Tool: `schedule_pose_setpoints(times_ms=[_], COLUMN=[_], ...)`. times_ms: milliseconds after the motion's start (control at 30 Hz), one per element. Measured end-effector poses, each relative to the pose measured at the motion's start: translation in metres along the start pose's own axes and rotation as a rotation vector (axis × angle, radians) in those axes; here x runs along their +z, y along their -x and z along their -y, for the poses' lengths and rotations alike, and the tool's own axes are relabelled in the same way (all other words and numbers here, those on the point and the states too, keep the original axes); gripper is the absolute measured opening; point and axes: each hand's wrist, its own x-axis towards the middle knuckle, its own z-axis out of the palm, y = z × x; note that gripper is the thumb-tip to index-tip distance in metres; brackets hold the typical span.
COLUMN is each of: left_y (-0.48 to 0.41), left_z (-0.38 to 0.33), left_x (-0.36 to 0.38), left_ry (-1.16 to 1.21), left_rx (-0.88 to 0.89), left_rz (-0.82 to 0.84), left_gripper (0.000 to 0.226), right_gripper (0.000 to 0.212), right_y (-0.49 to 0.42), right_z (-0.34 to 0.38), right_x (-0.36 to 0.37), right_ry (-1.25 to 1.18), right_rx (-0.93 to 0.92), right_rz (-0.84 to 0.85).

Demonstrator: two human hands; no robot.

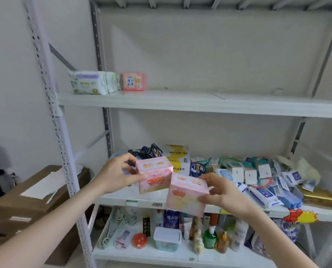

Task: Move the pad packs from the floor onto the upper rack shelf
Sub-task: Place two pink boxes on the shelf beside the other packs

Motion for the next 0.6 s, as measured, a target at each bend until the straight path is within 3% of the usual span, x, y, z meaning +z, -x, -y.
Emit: schedule_pose_setpoints(times_ms=[200, 367, 500, 600], left_y=[-0.006, -0.014, -0.032, -0.053], left_z=[-0.049, -0.074, -0.097, -0.116], left_x=[-0.067, -0.113, -0.133, -0.149], left_ry=[0.014, -0.001, 0.030, 0.009], left_rx=[0.067, 0.072, 0.113, 0.116], left_rz=[-0.038, 0.016, 0.000, 0.013], left_gripper=[0.037, 0.070, 0.044, 0.062], right_gripper=[0.040, 0.050, 0.051, 0.055], right_y=[-0.013, -0.025, -0.040, -0.057], right_z=[0.063, 0.099, 0.121, 0.136], right_x=[-0.015, -0.023, -0.035, -0.050], right_ry=[-0.039, -0.034, -0.037, -0.036], right_rx=[-0.098, -0.169, -0.225, -0.258], right_rz=[-0.041, -0.069, -0.087, -0.101])
